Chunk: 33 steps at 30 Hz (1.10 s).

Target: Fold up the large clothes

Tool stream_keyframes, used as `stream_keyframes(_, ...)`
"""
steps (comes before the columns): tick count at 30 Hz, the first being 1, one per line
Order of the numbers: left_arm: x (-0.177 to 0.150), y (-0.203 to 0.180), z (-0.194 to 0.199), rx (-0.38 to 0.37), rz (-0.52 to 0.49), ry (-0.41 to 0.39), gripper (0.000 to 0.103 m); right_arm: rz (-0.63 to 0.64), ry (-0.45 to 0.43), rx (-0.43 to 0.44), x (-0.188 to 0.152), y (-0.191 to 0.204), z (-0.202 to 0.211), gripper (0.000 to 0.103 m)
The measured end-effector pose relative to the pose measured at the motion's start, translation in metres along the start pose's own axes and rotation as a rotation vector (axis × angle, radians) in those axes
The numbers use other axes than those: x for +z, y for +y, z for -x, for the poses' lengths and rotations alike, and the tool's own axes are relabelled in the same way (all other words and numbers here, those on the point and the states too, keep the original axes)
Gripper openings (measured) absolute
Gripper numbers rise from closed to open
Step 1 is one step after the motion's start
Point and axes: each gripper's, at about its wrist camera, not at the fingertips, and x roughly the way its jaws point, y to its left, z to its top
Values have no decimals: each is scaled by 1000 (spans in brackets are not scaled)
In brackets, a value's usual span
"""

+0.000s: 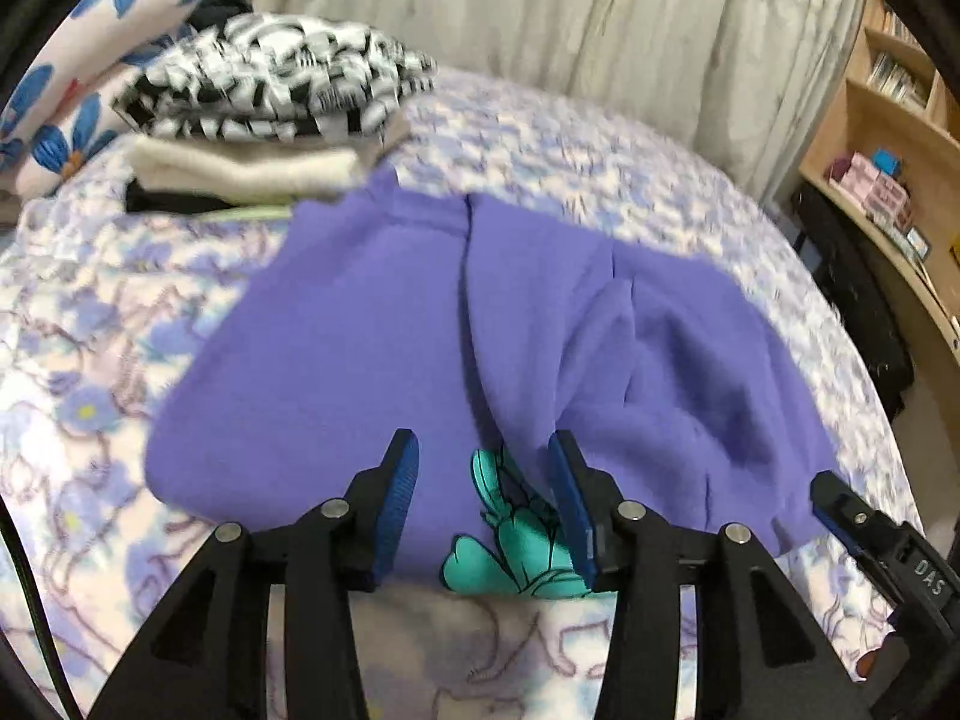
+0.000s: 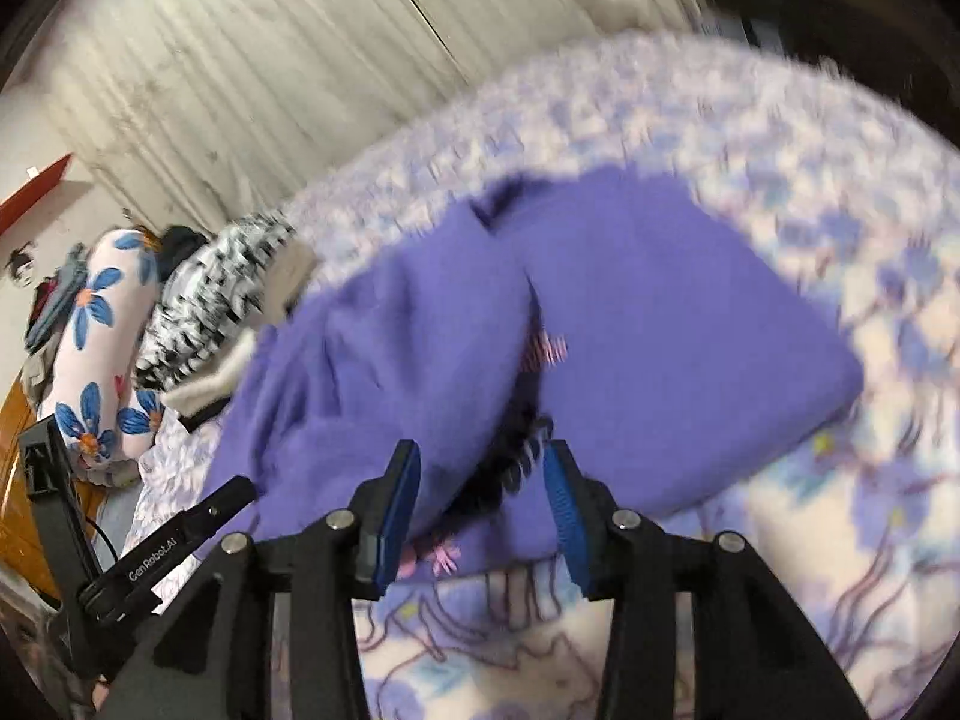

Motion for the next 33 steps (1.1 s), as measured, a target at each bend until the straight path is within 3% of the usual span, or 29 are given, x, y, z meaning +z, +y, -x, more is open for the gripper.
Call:
stream_keyframes(4, 18, -10, 1, -75, 3, -43, 27, 95, -28, 62, 17, 24, -11, 40)
stream_keyframes(7, 30, -22, -15, -127, -14, -36, 15, 130, -17, 132, 31, 44, -36, 22)
stream_keyframes(10, 41, -31, -43, -183, -11, 7, 12, 158, 20, 163, 42, 55, -68, 20)
stream_keyframes(13, 42, -34, -71, -190, 6, 64, 10, 165, 78, 125, 44, 50, -99, 17)
stream_keyframes(16, 40, -27, -96, -77, -13, 99, 2, 165, 67, -48, 44, 23, -112, 0)
stream_keyframes(19, 33, -12, -101, -150, 39, 106, 1, 60, 92, 34, 40, -9, -115, 0)
stream_keyframes(27, 25, -25, -88, -95, -8, 75, 1, 61, 71, 6, 37, 2, -105, 0)
stream_keyframes(33, 23, -28, -64, -60, -7, 95, 9, 13, 80, 40, 32, 9, -80, 3)
